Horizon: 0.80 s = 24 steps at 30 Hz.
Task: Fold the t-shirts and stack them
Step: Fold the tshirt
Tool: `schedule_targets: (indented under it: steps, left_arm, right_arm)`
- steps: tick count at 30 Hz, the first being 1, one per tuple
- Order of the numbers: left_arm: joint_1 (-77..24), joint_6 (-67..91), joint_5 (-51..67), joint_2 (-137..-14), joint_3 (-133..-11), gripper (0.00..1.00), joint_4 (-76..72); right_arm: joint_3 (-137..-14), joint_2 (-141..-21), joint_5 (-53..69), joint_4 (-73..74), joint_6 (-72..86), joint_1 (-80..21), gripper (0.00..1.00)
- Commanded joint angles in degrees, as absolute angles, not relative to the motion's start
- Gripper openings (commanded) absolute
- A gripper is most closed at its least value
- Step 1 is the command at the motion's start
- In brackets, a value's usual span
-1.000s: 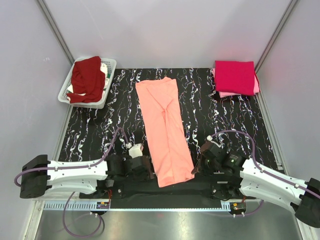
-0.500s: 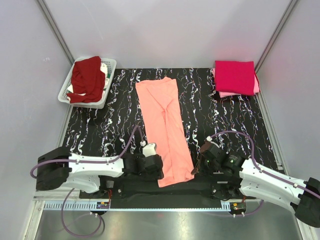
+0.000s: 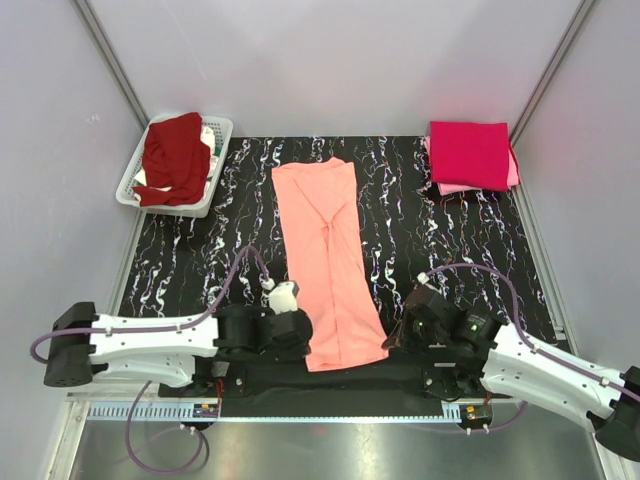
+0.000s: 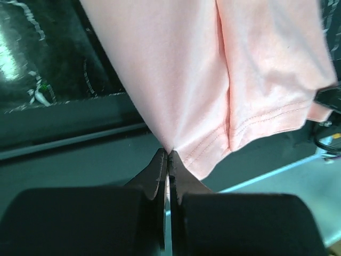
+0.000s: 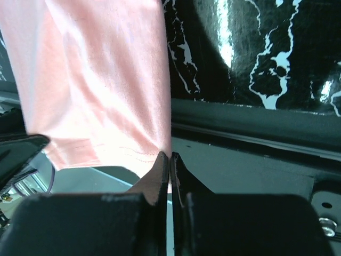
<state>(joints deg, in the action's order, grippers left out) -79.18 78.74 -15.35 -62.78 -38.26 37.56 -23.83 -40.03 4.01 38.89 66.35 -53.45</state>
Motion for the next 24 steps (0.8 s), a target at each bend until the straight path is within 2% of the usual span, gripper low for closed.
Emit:
schedule_targets:
  steps: [1,5,10,14,20,24]
  left_arm:
    - [-80.3,84.5,-20.0,-57.6,-40.3,0.0,45.5]
    - [-80.4,85.1,-21.5,-55.4,-40.8,0.0,48.1]
    - [-80.3,84.4,-23.5,-55.2,-42.3,0.0,49.9]
    - [-77.4,80.3,-25.8,-55.5,-46.3,0.04,52.5]
    - [-62.6,64.1,-18.4,-56.5,-49.0,0.04,45.7]
    - [-53.6,56.4,-15.6,-61.3,-53.9,0.04,44.6]
  right_arm:
    - [-27.2,-38.6,2.6,41.8,68.6,-54.9,0.0]
    - [-29.9,-38.8,1.4,42.6,67.5,-55.0,0.0]
    - [-35.2,-45.6,-1.2,42.6,63.7,-55.1,0.0]
    - [-42.1,-51.1,-6.4,43.6,59.4,-55.0,0.0]
    - [-55.9,-62.5,-13.5,47.7,51.4,-53.4,0.0]
    - [-64.0,-71.3,-11.2,46.1,44.7,-47.6,0.0]
